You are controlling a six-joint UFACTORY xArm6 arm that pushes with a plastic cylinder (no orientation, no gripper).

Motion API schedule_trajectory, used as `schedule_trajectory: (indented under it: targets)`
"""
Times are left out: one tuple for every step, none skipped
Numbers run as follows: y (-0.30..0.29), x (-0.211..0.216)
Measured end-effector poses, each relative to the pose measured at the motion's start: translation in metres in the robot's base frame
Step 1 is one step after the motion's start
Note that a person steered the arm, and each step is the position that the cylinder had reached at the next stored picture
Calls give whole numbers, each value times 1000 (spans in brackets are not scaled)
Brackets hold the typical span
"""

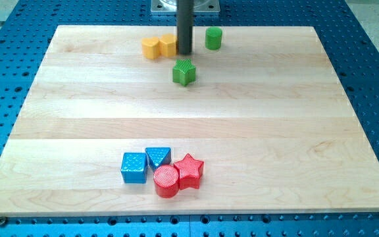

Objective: Slide the green circle to the right of the green star

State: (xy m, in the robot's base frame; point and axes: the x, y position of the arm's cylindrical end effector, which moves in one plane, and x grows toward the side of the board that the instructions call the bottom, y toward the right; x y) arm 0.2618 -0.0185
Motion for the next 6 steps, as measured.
schedule_trajectory:
  targets:
    - [2,-43]
    - [25,-70]
    - [93,-49]
    - [97,7]
    - [84,65]
    - [108,16]
